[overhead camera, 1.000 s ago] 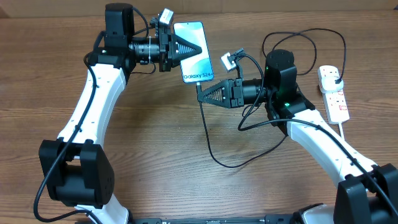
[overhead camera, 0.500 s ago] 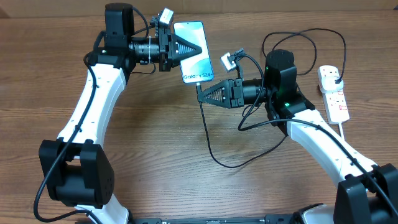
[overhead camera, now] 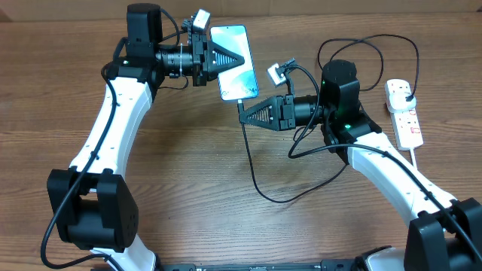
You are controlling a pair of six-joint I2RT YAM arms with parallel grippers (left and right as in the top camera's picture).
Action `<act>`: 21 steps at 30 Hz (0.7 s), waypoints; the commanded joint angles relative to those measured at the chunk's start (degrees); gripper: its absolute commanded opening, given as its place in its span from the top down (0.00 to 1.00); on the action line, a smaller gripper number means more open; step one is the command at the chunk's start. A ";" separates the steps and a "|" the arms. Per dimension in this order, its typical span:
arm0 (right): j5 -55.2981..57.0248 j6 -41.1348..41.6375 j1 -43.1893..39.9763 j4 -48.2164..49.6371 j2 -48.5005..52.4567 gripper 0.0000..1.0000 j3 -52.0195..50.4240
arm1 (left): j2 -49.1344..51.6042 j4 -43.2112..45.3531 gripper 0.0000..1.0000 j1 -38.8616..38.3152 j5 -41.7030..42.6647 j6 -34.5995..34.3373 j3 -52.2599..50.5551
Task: Plug charger to phone and switch on socket
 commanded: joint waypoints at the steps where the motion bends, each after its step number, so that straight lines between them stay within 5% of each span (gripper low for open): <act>1: 0.76 0.39 -0.90 0.50 -0.63 0.96 0.94 | -1.03 0.13 0.96 0.00 3.30 2.08 0.81; 21: 0.15 1.68 -1.92 -0.37 -0.63 0.96 0.92 | -1.03 0.76 0.96 0.22 2.80 -2.32 0.81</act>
